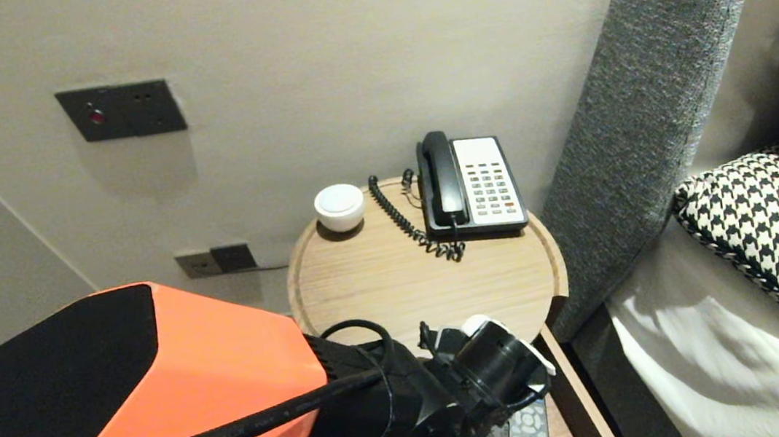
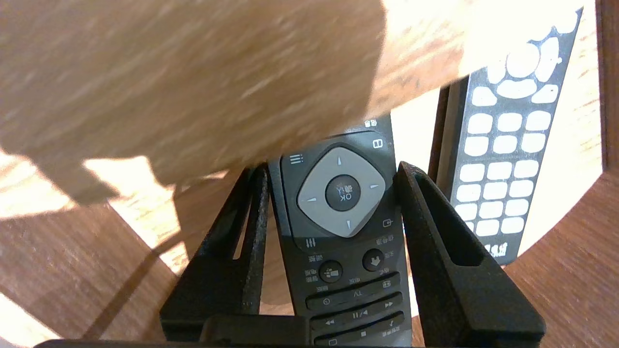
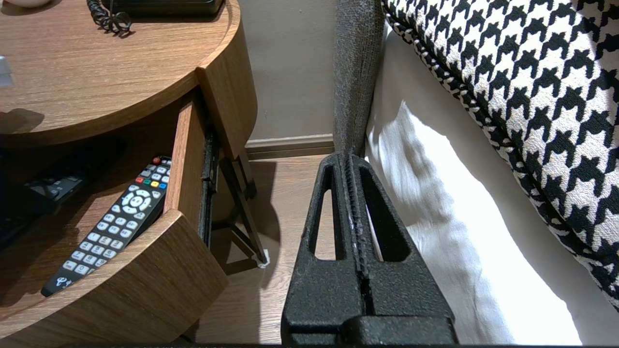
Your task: Take the remote control out of the drawer one by one and place them on the table
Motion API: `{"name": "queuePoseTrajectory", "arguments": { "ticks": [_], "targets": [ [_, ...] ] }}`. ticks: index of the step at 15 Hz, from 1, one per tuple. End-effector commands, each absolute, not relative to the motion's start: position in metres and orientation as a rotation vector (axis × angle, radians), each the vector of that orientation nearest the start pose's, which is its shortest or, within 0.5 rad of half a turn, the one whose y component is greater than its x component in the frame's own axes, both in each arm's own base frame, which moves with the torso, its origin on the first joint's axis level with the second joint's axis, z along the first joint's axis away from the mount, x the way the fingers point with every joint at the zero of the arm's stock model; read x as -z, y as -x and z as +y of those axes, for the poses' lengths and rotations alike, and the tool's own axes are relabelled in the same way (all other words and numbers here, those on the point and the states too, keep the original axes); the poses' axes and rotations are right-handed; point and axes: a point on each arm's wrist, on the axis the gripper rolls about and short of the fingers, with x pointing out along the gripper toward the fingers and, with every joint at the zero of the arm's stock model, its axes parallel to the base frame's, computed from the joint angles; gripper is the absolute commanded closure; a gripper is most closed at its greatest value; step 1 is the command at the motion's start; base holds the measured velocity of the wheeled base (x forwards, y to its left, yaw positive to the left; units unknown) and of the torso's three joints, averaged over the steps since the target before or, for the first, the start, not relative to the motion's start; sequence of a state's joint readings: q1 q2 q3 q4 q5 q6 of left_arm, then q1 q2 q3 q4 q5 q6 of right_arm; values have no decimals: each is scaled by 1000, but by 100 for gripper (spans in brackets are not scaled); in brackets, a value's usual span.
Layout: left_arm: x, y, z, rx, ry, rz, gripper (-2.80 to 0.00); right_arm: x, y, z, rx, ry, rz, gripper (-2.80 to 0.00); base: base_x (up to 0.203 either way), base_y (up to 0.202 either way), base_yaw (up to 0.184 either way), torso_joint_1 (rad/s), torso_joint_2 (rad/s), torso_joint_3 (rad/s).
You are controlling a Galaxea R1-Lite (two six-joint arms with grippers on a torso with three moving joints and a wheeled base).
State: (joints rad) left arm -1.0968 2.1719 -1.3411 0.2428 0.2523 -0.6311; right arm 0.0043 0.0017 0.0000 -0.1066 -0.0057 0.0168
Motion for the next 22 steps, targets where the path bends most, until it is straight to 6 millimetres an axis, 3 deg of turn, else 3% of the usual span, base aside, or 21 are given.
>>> {"name": "queuePoseTrajectory", "arguments": {
  "ticks": [1,15,22],
  "targets": [
    [-84,-180,-342,448,-121,1033,0,-75,20,0,1,-17,-64,0,0,0,0,0,0,0],
    [-95,-167,-334,477,-128,1070,0,-75,20,0,-1,-17,-64,0,0,0,0,0,0,0],
    [-105,-152,-316,472,-136,1087,0,-75,20,0,1,-17,-64,0,0,0,0,0,0,0]
  ]
}}
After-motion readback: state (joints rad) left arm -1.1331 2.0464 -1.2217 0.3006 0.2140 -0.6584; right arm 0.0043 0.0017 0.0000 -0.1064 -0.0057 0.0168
